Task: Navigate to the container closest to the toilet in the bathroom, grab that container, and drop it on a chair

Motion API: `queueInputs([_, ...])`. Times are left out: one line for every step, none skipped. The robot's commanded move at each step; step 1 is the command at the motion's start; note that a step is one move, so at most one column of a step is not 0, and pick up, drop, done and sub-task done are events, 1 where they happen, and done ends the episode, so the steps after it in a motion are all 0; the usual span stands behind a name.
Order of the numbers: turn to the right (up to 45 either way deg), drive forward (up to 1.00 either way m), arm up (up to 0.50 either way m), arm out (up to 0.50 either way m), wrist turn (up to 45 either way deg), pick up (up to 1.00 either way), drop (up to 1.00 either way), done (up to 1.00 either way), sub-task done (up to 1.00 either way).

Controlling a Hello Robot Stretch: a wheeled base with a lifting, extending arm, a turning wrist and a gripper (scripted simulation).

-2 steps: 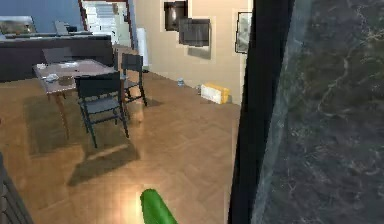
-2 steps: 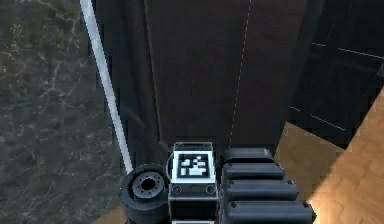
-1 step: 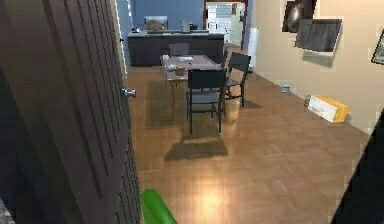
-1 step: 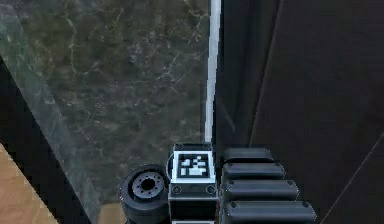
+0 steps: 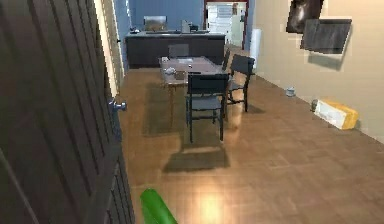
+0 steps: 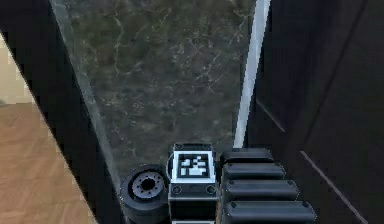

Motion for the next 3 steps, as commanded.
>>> queueInputs([33.0,0.00,0.00,0.00,0.0,0.00,0.00,0.00,0.00])
queueInputs([0.0,0.20,0.00,0.00,0.0,0.00,0.00,0.00,0.00])
queueInputs([-42.0,0.00,0.00,0.00,0.0,0.00,0.00,0.00,0.00])
